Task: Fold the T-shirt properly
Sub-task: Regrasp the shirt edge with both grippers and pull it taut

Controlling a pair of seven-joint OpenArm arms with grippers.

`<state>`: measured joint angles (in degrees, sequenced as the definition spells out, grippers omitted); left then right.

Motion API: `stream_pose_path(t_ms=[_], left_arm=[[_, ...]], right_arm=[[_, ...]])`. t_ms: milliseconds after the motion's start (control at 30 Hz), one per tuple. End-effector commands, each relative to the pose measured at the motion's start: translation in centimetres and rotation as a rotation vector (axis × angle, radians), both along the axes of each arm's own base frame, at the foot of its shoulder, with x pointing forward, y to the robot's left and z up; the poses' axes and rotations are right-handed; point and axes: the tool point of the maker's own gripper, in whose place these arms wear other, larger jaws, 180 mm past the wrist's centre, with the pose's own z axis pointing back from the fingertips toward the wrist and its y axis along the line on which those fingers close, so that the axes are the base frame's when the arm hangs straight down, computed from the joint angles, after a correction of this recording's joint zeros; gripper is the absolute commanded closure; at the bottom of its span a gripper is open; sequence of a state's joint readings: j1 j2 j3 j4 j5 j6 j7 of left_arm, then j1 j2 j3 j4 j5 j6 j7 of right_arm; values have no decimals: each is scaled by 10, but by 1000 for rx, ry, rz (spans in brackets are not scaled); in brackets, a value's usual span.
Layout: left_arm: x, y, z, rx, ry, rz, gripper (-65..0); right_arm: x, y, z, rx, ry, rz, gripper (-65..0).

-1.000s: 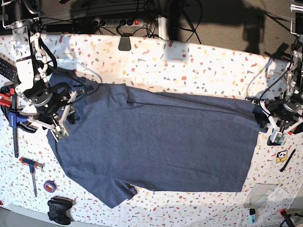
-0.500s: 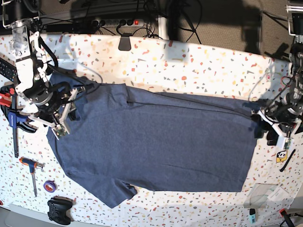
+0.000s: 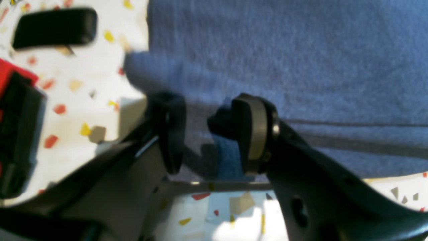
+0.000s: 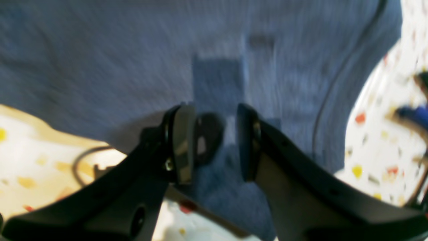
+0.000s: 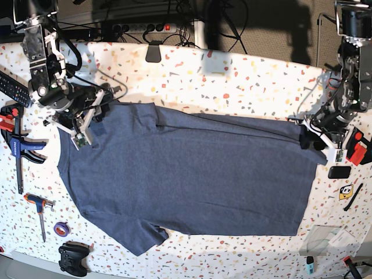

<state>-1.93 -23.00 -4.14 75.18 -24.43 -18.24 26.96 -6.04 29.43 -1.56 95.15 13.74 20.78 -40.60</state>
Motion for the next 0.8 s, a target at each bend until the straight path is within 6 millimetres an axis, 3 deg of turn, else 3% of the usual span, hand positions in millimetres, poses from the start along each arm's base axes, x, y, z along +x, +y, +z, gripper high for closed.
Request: stream_pose_path(t_ms=[0,200,267,367,467,633,767], left_arm=[[10,7,14,1,-52,8,-253],[3,14,-3,-3,-2,29,-253],[1,15,-7,-4,7,33,-253],[1,15,-7,-4,7,33,-251],[1,15,-7,-4,10,32,-188],[-2,15,-10,-1,31,30,0],[-7,15,-16,4,71,26,0]], right_arm=[[14,-3,18,6,-66,-3,-210],[19,-19,26,9,-96,-76,-209],[20,-23,30,39,-105,-106,-157],[22,-31,34,61,-121,-149,0],[22,-33,35,65,-126,-160,0],[16,-32,13,92,-76,-187,0],[6,-40,-13,92,-10,-189,0]])
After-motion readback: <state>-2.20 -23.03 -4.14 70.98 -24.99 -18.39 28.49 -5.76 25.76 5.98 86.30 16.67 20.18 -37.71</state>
